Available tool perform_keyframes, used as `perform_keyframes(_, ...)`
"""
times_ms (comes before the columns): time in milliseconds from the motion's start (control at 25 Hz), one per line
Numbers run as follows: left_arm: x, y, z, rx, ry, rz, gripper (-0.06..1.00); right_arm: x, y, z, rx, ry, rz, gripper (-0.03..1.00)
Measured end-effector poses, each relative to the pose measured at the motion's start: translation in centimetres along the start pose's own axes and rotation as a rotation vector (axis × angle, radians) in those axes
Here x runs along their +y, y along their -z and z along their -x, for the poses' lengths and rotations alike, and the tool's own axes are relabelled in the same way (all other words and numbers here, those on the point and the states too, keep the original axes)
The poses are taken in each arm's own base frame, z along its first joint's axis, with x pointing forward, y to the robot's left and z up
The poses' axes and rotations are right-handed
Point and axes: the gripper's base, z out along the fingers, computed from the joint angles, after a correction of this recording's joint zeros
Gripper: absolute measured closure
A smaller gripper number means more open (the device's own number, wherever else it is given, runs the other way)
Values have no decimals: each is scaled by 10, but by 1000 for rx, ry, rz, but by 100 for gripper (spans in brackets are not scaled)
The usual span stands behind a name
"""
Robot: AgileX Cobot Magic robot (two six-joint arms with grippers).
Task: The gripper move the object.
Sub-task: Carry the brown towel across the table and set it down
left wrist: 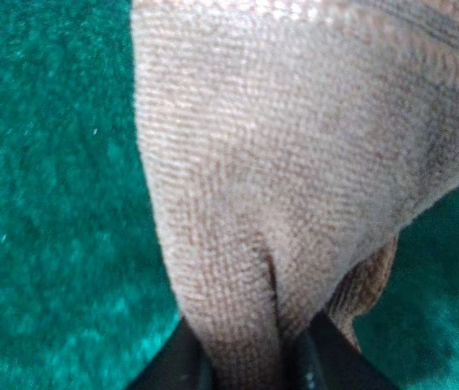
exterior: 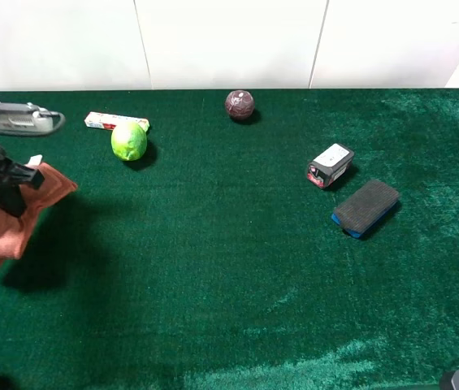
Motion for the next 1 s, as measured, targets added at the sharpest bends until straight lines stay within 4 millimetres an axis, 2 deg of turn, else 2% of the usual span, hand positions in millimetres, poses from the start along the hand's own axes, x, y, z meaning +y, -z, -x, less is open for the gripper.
perform_keyframes(480, -4, 53, -13, -19, -7, -3, 79, 0, 0, 0, 0, 0, 0, 27)
perform_keyframes(840, -11, 59, -19, 19, 12, -55, 79, 0, 0, 0, 0, 0, 0, 27)
perform_keyframes(1000, -29, 59, -18, 28, -64, -56, 79, 0, 0, 0, 0, 0, 0, 27)
